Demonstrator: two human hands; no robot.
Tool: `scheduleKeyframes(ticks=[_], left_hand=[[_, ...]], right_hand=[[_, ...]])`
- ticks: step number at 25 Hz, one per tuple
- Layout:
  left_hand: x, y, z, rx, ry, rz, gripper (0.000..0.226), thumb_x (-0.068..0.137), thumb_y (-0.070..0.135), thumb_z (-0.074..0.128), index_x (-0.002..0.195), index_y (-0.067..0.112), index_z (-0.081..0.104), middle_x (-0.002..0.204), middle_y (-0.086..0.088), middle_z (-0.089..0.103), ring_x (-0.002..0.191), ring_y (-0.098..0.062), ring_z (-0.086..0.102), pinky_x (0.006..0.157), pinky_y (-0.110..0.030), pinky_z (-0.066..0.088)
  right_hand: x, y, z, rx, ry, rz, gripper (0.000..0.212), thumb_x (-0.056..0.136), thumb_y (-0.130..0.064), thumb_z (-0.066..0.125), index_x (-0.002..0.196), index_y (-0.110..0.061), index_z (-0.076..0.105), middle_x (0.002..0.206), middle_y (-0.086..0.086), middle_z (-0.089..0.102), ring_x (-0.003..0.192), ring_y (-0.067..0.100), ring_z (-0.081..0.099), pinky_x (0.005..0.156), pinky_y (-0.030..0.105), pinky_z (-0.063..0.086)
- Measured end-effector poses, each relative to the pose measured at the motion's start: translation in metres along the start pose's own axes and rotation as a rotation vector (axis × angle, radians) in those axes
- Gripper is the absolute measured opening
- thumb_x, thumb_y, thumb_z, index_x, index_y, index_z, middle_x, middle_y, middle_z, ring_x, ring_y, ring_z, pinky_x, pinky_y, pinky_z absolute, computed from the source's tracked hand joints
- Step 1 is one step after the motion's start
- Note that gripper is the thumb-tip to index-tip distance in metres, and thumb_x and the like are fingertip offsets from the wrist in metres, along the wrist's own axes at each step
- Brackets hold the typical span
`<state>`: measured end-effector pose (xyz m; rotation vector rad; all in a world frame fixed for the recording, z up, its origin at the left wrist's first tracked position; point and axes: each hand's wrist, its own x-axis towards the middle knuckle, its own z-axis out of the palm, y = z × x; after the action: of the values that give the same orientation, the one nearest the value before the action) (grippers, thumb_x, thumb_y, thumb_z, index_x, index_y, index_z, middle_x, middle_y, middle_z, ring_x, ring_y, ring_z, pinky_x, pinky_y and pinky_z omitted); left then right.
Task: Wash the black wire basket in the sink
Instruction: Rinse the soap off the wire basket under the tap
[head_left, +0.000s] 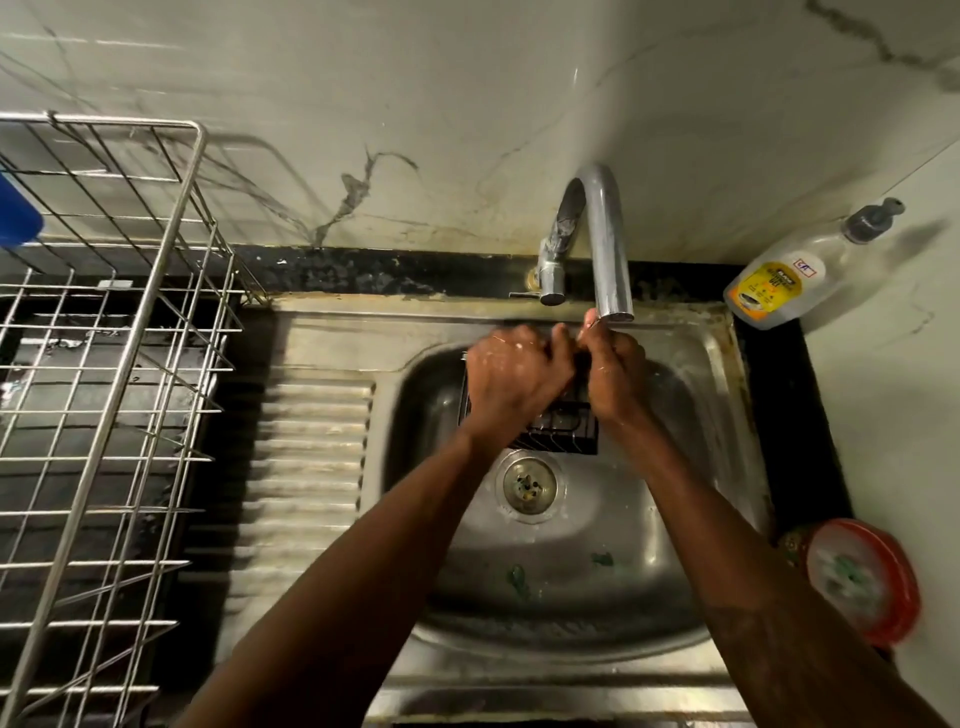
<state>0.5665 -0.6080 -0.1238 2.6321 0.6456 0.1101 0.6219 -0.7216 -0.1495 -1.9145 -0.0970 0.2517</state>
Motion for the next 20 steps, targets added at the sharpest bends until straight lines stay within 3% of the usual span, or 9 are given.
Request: scheduleKeyframes(ticks=[2,4,7,11,14,16,18,20], left_hand=[[0.011,-0.022,0.0,-0.344,-0.068,-0.245,0.051,0.092,0.061,0.04,0.086,0.018,0.069,0.081,-0.001,0.07,0.076,-0.02,0.064,0.077,-0.035,0.055],[0.012,-0.04,-0.002,-0.736,-0.123,-0.468,0.029,0.092,0.048,0.059,0.081,0.022,0.062,0.084,-0.002,0.069,0.081,-0.02,0.066,0.083,-0.041,0.057],[0.005,-0.046,0.001,-0.989,-0.132,-0.504,0.024,0.094,0.043,0.063,0.081,0.024,0.059,0.079,0.0,0.066,0.072,-0.014,0.063,0.074,-0.035,0.056],[0.01,-0.038,-0.002,-0.743,-0.081,-0.17,0.057,0.086,0.07,0.056,0.075,0.017,0.073,0.064,0.003,0.071,0.059,-0.01,0.067,0.063,-0.031,0.057],[0.015,-0.037,0.005,-0.769,-0.034,-0.226,0.062,0.09,0.066,0.054,0.066,0.012,0.072,0.056,-0.001,0.068,0.052,-0.017,0.067,0.059,-0.038,0.059],[0.011,-0.039,0.013,-0.8,-0.065,-0.253,0.058,0.09,0.063,0.057,0.069,0.011,0.072,0.059,-0.002,0.07,0.054,-0.016,0.069,0.06,-0.039,0.061],[0.004,-0.046,0.013,-0.828,-0.064,-0.28,0.056,0.09,0.058,0.061,0.072,0.007,0.07,0.059,-0.005,0.069,0.053,-0.015,0.068,0.057,-0.035,0.06],[0.002,-0.056,0.013,-0.849,-0.043,-0.294,0.061,0.09,0.055,0.063,0.073,-0.003,0.066,0.059,-0.015,0.065,0.048,-0.019,0.06,0.05,-0.03,0.051]], right_hand=[[-0.006,0.009,-0.002,-0.074,-0.072,-0.056,0.058,0.101,-0.062,0.039,0.06,-0.026,0.056,0.057,-0.009,0.054,0.059,0.01,0.053,0.063,0.031,0.046],[-0.01,0.016,-0.003,-0.254,-0.055,-0.07,0.065,0.101,-0.065,0.031,0.059,-0.02,0.05,0.054,-0.005,0.053,0.053,0.011,0.053,0.06,0.032,0.046],[-0.007,0.005,0.007,-0.604,-0.008,-0.1,0.059,0.108,-0.044,0.033,0.055,-0.022,0.045,0.05,-0.007,0.045,0.047,0.007,0.045,0.051,0.024,0.035],[-0.005,-0.026,0.022,-0.894,-0.034,-0.147,0.054,0.109,-0.04,0.03,0.061,-0.023,0.046,0.054,-0.007,0.037,0.05,0.014,0.038,0.06,0.029,0.028],[-0.015,-0.025,0.041,-0.874,-0.04,-0.354,0.053,0.11,-0.035,0.033,0.063,-0.023,0.055,0.052,-0.009,0.043,0.043,0.006,0.036,0.053,0.026,0.028],[-0.017,-0.014,0.036,-0.753,-0.091,-0.399,0.054,0.11,-0.033,0.032,0.067,-0.021,0.061,0.055,-0.009,0.052,0.045,0.002,0.042,0.053,0.02,0.035],[-0.01,0.01,0.012,-0.745,-0.169,-0.264,0.055,0.11,-0.04,0.028,0.072,-0.021,0.062,0.06,-0.006,0.057,0.052,0.002,0.049,0.058,0.017,0.037],[0.001,0.032,-0.014,-0.853,-0.12,-0.13,0.062,0.109,-0.046,0.024,0.078,-0.015,0.068,0.062,0.0,0.058,0.056,0.01,0.051,0.062,0.022,0.036]])
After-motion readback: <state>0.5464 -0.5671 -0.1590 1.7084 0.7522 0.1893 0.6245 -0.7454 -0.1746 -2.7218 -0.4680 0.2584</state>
